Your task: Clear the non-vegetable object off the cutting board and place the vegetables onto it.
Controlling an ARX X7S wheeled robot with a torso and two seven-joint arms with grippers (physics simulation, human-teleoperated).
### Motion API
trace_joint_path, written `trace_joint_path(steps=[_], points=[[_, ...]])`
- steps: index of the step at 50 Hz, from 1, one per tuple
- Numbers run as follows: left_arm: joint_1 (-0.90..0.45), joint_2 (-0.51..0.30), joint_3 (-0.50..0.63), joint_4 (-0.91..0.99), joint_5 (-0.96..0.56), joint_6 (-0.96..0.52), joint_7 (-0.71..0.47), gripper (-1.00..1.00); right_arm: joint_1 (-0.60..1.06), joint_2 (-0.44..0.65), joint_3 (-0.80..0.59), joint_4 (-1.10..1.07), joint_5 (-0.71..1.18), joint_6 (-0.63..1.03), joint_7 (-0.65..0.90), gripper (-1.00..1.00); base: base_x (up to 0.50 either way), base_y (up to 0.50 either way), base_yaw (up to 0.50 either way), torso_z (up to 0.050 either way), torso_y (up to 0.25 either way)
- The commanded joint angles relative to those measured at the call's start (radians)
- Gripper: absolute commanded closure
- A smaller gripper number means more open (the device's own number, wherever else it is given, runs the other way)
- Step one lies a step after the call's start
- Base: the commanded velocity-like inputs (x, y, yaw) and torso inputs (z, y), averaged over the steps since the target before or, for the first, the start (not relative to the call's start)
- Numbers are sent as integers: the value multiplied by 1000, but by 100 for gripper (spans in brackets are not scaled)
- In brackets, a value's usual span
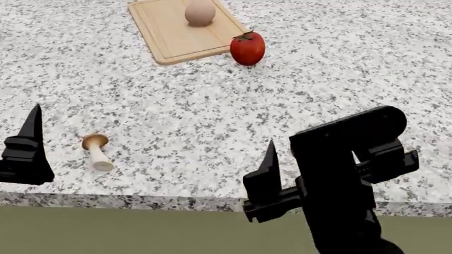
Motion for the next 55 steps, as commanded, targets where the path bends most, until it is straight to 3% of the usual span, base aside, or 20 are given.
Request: trace_joint_path(steps=[1, 4, 11, 24, 33, 55], points=[[-182, -61, 0, -94, -38, -86, 45, -100, 255, 25, 37, 92, 65, 166, -100, -100, 0, 0, 0, 0, 0], [-259, -62, -30, -119, -78, -178, 25, -100, 303, -12, 101, 130, 94, 232, -122, -100, 0, 0, 0, 0, 0], [-381, -43, -92, -215, -159, -274, 39, -100, 437, 24, 58, 182, 96, 273, -133, -100, 0, 0, 0, 0, 0], [-692, -82, -6, -411, -178, -390, 84, -100, 722, 78, -115, 454, 69, 209, -180, -100, 0, 0, 0, 0, 0], [-765, -72, 37, -469, -163, -379, 93, -100, 769, 77, -145, 520, 64, 191, -187, -100, 442, 272, 0, 0, 0], [-772, -80, 43, -460, -164, -342, 96, -100, 757, 99, -179, 564, 64, 152, -198, -100, 500, 10, 0, 0, 0]])
